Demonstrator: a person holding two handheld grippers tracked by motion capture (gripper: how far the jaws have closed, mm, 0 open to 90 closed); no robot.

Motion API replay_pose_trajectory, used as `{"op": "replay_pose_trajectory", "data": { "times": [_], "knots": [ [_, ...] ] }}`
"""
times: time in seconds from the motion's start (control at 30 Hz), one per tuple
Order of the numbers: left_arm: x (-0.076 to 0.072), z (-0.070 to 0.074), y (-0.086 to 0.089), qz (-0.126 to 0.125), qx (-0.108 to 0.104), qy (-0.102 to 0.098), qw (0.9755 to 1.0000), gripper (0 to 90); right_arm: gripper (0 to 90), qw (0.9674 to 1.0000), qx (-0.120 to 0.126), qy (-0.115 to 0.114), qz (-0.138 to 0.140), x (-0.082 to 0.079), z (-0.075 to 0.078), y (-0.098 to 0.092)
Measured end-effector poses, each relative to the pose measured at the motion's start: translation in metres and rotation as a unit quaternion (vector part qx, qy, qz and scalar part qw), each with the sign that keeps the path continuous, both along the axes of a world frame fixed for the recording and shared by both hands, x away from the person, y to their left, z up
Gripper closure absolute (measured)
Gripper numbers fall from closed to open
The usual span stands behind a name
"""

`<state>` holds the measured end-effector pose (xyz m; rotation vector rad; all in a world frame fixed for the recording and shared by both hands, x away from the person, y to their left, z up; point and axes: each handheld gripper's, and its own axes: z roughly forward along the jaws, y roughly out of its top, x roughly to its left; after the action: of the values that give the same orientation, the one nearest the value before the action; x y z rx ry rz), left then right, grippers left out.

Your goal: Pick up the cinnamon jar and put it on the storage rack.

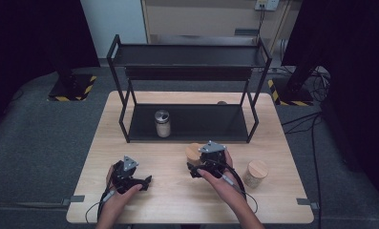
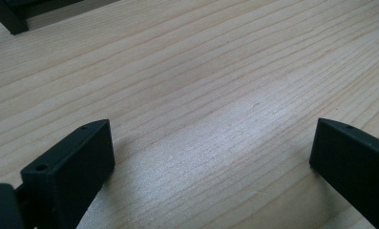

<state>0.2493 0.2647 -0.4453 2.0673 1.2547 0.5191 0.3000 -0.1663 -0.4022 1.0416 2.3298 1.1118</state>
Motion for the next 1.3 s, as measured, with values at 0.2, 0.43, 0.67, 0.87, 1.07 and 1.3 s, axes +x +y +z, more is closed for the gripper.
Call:
{"op": "replay_pose_trajectory", "data": {
  "times": [0.2, 0.43, 0.67, 0.87, 1.07, 1.3],
  "knots": [
    [0.000, 0.000, 0.000, 0.000, 0.000, 0.000, 1.0000, 0.0, 8.6, 1.0000, 0.000, -0.004, 0.001, 0.003, -0.003, 0.005],
    [0.000, 0.000, 0.000, 0.000, 0.000, 0.000, 1.0000, 0.0, 11.9, 0.9999, 0.000, -0.010, -0.001, 0.005, -0.006, 0.012],
    [0.000, 0.000, 0.000, 0.000, 0.000, 0.000, 1.0000, 0.0, 17.6, 0.9998, -0.008, -0.016, -0.006, 0.005, -0.012, 0.019],
    [0.000, 0.000, 0.000, 0.000, 0.000, 0.000, 1.0000, 0.0, 23.6, 0.9996, -0.007, -0.024, -0.016, 0.003, -0.017, 0.019],
    [0.000, 0.000, 0.000, 0.000, 0.000, 0.000, 1.0000, 0.0, 25.4, 0.9993, 0.006, -0.026, -0.025, 0.000, -0.021, 0.019],
    [0.000, 0.000, 0.000, 0.000, 0.000, 0.000, 1.0000, 0.0, 25.8, 0.9992, 0.003, -0.037, -0.018, -0.003, -0.022, 0.018]
  ]
}}
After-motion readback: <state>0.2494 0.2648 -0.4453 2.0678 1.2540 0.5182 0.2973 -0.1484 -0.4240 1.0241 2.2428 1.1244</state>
